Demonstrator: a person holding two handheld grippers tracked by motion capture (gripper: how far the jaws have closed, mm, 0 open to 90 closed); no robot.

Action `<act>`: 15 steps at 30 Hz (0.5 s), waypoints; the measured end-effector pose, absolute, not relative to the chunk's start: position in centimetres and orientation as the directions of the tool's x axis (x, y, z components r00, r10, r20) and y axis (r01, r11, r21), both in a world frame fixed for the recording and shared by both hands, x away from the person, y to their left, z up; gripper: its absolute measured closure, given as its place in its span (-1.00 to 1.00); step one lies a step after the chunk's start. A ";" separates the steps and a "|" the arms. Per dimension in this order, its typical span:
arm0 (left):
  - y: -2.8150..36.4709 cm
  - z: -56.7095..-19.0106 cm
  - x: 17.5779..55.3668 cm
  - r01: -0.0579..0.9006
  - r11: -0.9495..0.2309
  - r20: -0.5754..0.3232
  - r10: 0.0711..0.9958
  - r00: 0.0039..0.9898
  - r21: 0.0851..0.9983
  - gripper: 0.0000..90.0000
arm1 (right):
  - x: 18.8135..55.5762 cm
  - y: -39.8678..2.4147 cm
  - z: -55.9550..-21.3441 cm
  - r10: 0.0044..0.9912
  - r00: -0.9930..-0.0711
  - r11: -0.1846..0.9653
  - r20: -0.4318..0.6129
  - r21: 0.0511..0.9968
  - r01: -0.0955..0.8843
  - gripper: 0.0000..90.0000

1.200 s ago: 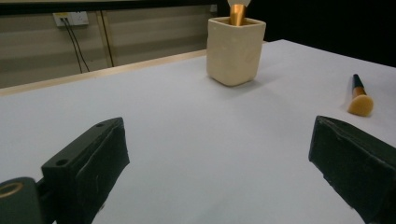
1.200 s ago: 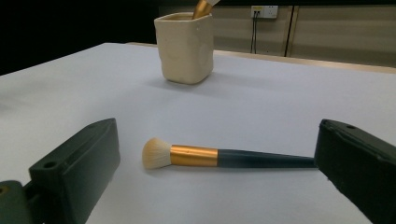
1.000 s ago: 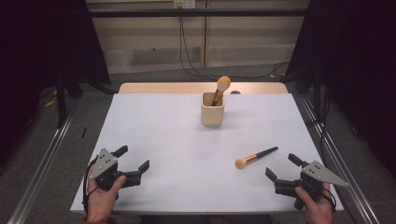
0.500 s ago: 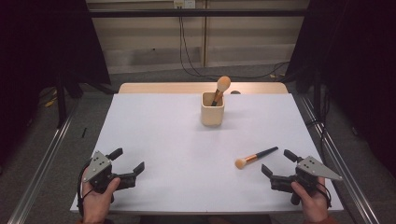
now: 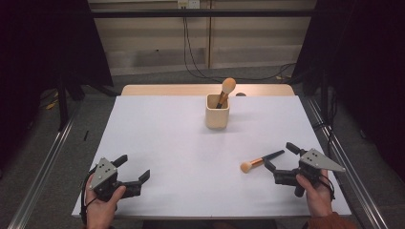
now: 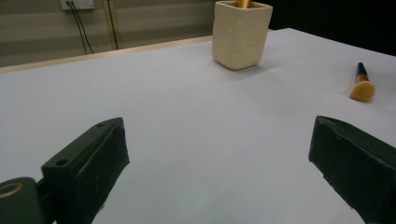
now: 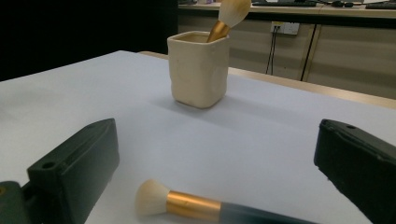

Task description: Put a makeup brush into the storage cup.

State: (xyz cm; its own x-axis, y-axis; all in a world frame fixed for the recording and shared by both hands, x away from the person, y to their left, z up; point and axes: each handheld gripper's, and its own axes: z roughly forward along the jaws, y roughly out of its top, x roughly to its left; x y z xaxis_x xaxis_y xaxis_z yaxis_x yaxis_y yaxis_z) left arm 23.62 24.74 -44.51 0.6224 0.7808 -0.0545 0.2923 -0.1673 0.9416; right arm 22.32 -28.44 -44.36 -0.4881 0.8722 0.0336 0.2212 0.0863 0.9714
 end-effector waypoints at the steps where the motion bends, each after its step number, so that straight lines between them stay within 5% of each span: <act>1: 24.8 -44.5 23.6 0.291 -0.169 -0.052 0.780 0.623 0.942 -0.90 | 22.7 -28.4 -44.2 0.873 -0.486 0.090 0.030 0.971 0.220 -1.00; 15: 25.2 -44.6 23.5 0.299 -0.132 -0.080 0.794 0.602 0.945 -0.90 | 26.2 -27.5 -42.9 0.860 -0.509 0.095 0.043 0.966 0.242 -0.98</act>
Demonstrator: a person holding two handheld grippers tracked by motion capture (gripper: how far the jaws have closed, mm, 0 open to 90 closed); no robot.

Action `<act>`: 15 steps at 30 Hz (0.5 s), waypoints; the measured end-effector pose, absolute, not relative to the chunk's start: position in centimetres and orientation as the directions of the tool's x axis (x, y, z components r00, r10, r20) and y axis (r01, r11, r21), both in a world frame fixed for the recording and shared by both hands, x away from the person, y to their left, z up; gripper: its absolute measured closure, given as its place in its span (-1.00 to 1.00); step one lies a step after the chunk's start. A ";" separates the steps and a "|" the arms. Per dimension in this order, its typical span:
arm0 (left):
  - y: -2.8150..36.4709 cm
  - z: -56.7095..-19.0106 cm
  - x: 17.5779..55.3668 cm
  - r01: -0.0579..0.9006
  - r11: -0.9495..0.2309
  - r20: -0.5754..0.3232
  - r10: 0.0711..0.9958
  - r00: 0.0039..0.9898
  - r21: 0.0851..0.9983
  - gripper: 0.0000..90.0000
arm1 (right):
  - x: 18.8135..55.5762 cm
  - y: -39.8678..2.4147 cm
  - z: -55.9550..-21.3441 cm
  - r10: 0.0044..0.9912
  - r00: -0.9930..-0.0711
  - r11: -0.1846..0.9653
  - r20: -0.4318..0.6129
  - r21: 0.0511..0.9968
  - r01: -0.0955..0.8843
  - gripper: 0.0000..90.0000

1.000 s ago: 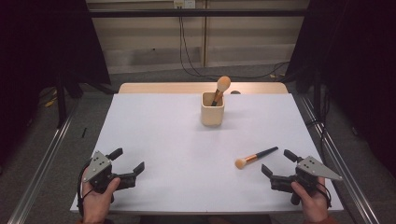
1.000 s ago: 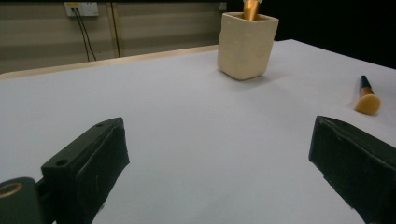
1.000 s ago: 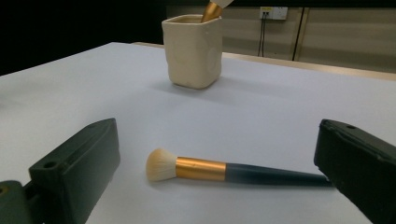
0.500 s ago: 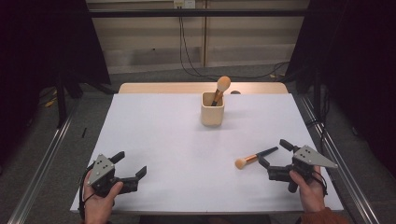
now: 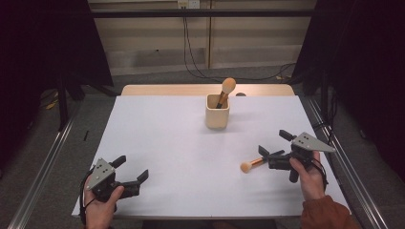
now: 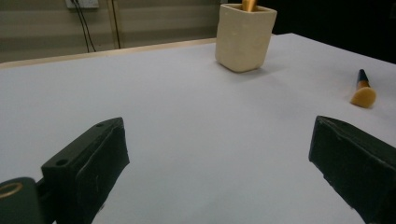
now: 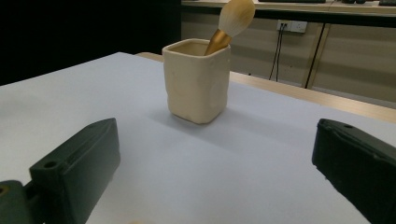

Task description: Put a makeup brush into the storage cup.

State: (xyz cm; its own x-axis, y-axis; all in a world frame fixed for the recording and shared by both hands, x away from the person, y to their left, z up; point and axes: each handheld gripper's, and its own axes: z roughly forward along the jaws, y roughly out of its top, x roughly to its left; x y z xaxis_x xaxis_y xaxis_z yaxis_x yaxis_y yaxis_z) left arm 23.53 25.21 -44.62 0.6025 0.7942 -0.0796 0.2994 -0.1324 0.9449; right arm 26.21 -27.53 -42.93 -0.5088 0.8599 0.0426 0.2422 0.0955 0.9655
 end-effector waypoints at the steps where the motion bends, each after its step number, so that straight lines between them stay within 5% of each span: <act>1: 25.2 -44.6 23.5 0.300 -0.132 -0.080 0.794 0.603 0.945 -0.90 | 26.5 -27.5 -42.9 0.858 -0.512 0.097 0.042 0.965 0.242 -0.98; 15: 25.9 -44.7 23.3 0.298 -0.133 -0.071 0.809 0.584 0.945 -0.90 | 29.6 -27.7 -41.9 0.832 -0.546 0.117 0.097 0.932 0.344 -0.98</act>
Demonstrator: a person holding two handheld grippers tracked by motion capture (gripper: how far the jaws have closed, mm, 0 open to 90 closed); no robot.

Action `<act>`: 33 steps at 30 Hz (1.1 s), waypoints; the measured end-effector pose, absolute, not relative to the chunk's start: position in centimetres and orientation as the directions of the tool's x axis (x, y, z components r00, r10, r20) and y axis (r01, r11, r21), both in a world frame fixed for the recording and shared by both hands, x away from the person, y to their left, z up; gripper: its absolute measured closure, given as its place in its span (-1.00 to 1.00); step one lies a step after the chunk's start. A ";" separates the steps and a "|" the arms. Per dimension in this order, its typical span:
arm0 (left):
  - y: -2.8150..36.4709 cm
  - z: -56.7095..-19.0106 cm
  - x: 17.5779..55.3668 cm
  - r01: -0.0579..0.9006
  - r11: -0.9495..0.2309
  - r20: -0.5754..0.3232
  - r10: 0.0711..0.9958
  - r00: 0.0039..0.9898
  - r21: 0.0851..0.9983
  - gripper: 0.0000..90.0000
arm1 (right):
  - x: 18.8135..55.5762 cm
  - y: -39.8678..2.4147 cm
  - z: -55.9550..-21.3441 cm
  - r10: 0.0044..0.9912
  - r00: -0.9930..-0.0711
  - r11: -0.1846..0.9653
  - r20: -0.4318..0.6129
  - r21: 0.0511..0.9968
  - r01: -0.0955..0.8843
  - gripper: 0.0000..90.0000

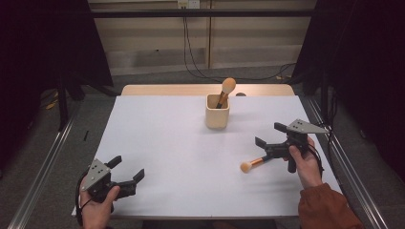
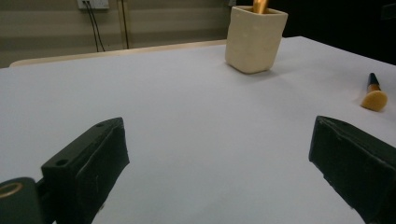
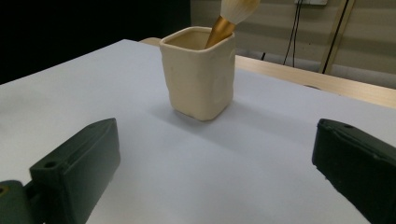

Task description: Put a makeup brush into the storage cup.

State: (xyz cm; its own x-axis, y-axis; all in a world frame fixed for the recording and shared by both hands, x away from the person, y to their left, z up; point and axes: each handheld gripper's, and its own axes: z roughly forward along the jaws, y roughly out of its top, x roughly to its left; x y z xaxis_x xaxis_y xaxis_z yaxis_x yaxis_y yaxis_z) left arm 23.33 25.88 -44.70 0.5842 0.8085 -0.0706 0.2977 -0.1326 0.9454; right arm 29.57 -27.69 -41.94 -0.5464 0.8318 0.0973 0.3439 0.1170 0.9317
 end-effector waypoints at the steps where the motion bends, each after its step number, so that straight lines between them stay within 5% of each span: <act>1: 25.8 -44.7 23.3 0.297 -0.130 -0.074 0.806 0.587 0.946 -0.90 | 29.7 -27.7 -41.9 0.830 -0.548 0.120 0.102 0.927 0.354 -0.98; 22: 25.7 -44.7 23.1 0.288 -0.147 -0.055 0.804 0.592 0.946 -0.90 | 31.9 -28.3 -40.6 0.757 -0.646 0.362 0.100 0.759 0.541 -0.95; 33: 25.6 -44.6 23.3 0.293 -0.149 -0.058 0.801 0.596 0.944 -0.91 | 32.7 -27.8 -40.5 0.687 -0.722 0.500 0.082 0.669 0.551 -0.93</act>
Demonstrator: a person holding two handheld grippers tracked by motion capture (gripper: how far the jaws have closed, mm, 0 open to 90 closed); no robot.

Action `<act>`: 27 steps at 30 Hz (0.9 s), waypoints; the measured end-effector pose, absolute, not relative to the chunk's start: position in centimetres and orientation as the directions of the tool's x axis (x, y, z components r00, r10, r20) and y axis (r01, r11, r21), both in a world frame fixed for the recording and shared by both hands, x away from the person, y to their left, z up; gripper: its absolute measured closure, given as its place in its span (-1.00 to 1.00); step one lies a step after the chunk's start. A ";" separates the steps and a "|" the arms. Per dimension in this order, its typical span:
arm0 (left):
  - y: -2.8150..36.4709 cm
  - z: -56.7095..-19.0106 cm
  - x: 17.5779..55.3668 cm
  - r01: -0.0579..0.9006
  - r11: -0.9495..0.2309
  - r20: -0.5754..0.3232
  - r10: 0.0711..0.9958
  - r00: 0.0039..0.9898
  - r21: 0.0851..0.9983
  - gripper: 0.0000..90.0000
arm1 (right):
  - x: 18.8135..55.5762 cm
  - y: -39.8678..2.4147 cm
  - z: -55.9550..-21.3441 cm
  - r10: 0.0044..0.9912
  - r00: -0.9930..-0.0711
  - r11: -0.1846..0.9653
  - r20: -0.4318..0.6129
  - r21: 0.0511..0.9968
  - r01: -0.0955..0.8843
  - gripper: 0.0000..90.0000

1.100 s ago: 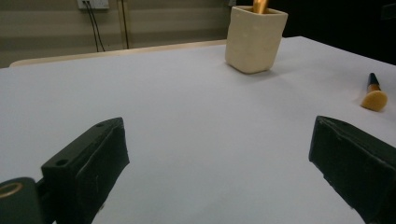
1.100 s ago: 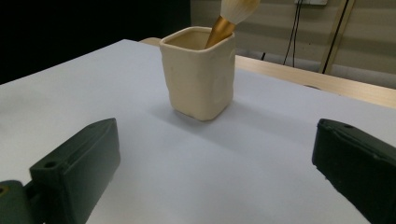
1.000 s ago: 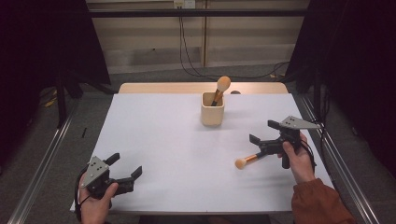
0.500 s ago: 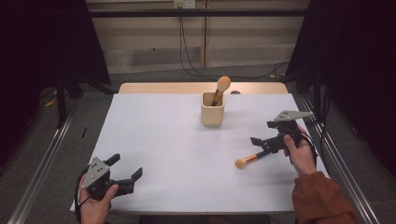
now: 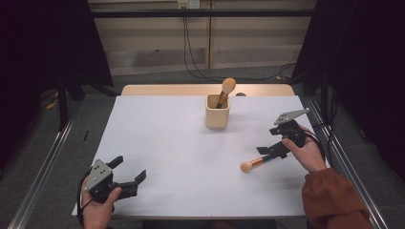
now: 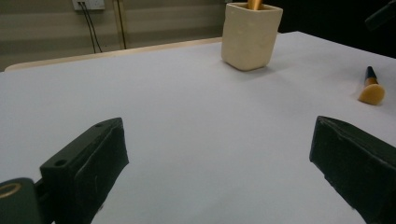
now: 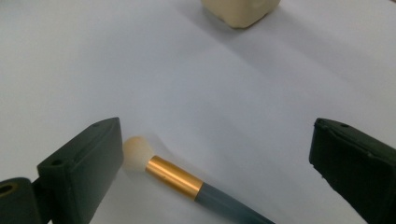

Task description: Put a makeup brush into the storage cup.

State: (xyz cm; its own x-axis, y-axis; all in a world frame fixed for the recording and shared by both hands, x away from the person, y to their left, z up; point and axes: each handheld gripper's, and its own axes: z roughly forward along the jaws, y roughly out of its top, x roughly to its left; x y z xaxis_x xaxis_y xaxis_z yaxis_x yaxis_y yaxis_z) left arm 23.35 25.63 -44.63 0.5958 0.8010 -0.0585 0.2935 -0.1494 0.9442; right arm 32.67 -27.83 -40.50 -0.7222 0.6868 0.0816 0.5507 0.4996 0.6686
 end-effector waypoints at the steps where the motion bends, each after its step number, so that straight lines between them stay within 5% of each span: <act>1: 25.6 -44.6 23.4 0.294 -0.149 -0.058 0.801 0.596 0.944 -0.91 | 32.8 -27.8 -40.6 0.677 -0.731 0.514 0.085 0.657 0.552 -0.94; 27: 25.4 -44.6 23.7 0.290 -0.159 -0.047 0.802 0.595 0.944 -0.93 | 33.1 -27.5 -41.7 0.508 -0.858 0.792 0.069 0.355 0.497 -0.89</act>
